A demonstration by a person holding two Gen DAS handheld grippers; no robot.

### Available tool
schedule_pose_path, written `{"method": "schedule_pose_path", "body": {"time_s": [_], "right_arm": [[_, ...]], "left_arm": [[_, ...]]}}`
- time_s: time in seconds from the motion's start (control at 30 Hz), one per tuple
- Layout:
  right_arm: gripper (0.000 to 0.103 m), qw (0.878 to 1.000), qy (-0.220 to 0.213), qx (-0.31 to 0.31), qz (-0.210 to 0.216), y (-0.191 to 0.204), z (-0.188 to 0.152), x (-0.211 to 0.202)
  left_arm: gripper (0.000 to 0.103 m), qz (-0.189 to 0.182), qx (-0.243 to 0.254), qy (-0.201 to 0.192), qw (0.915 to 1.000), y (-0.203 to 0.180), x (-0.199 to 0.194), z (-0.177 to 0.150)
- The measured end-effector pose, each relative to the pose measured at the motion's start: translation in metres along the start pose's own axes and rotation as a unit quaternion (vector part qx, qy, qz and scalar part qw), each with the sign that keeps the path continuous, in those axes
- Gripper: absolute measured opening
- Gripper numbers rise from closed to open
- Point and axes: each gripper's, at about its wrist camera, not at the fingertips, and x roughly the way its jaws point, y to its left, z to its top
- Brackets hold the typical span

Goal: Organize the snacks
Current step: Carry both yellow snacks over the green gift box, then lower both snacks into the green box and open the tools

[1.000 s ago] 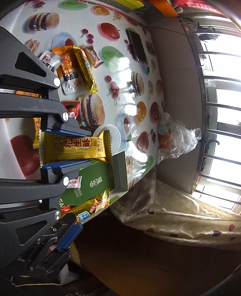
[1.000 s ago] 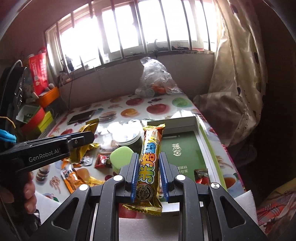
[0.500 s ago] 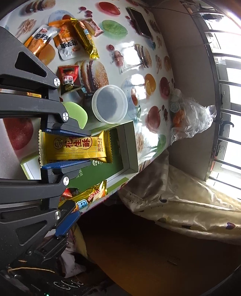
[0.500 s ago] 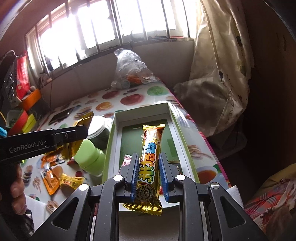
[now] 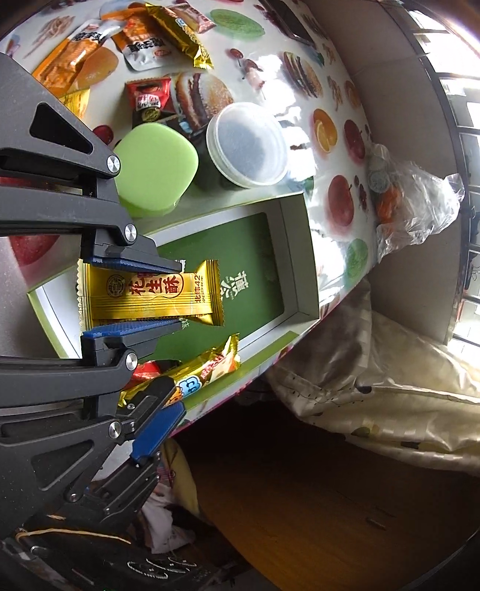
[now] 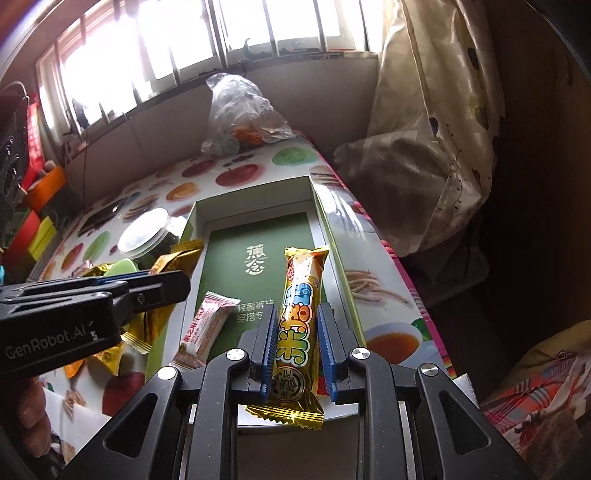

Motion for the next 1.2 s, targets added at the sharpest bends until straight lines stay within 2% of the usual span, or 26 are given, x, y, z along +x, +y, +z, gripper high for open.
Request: {"method": "schedule_pose_path", "body": {"time_s": [0.33,0.63,0.9,1.2], "right_arm": [[0.021,1.000,0.002,-0.006,0.023,-0.004,0.000,0.006],[0.021,1.000,0.006,-0.001,0.027,-0.007,-0.001,0.008],[0.026,1.000,0.012,0.007,0.027,-0.010,-0.003,0.008],[0.030,1.000,0.008,0.011,0.017,-0.010,-0.003,0.003]], "left_arm": [[0.024,0.007,0.003,0.016,0.9998,-0.004,0.013,-0.004],[0.024,0.006,0.001,0.025,0.9997,-0.004,0.019,-0.006],[0.025,0.010,0.006,0.033,0.9994,-0.006,0.022,-0.010],[0.037,0.008,0.000,0.028,0.9996,-0.001,0.018,-0.012]]}}
